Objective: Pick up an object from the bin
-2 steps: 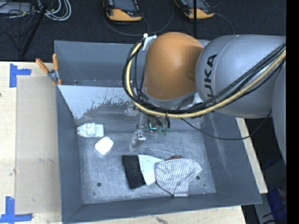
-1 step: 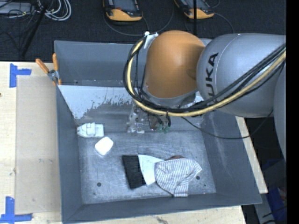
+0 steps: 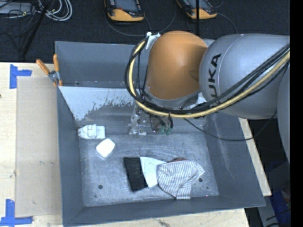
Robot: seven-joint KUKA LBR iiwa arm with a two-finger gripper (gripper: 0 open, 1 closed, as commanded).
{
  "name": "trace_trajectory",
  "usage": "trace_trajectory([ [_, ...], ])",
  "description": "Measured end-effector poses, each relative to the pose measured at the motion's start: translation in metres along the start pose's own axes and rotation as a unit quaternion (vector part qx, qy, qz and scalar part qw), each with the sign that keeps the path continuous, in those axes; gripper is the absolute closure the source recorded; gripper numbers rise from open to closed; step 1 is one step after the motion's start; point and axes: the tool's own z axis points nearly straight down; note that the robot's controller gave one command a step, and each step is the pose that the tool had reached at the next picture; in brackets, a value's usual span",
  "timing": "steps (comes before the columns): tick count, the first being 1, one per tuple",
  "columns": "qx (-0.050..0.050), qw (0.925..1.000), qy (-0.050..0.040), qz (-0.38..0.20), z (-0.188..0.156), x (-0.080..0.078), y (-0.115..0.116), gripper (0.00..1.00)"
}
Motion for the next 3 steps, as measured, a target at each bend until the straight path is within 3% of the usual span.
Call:
trace_trajectory([
  [1, 0.000, 0.9999, -0.0031, 0.014, 0.022, -0.008, 0.013, 1.00],
  [2, 0.000, 0.9992, 0.0017, -0.040, 0.038, 0.007, 0.000, 1.00],
  [3, 0.000, 0.9867, -0.0002, -0.163, 0.051, 0.011, -0.026, 1.00],
])
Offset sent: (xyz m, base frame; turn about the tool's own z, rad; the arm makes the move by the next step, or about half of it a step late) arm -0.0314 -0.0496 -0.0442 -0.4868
